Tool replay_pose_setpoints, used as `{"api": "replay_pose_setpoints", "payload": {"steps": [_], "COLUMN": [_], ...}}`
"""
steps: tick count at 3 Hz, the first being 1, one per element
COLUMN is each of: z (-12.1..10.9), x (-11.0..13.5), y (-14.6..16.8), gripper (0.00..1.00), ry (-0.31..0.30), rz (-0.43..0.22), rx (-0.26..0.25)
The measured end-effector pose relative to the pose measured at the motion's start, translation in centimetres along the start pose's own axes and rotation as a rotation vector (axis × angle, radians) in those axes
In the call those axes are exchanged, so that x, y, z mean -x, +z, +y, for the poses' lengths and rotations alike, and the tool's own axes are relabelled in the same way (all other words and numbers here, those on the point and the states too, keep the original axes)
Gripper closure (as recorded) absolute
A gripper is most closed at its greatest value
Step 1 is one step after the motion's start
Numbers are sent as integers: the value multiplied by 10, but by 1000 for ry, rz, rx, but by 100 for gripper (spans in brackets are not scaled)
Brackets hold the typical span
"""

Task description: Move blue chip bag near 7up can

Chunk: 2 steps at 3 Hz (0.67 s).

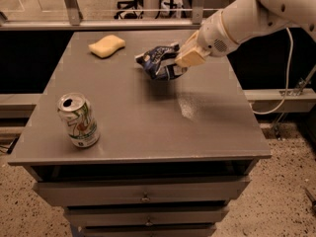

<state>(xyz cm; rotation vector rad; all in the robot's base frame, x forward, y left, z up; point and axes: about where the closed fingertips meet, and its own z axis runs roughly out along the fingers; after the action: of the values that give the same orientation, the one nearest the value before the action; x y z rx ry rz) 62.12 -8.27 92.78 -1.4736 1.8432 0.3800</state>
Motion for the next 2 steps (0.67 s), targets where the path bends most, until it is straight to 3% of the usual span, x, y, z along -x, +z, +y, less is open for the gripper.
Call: {"api": "replay_pose_setpoints", "payload": {"steps": [2], "z": [97], "x": [30], "y": [6], "gripper": [100], "ry": [-188], "rz": [-144], "rx": [229]}}
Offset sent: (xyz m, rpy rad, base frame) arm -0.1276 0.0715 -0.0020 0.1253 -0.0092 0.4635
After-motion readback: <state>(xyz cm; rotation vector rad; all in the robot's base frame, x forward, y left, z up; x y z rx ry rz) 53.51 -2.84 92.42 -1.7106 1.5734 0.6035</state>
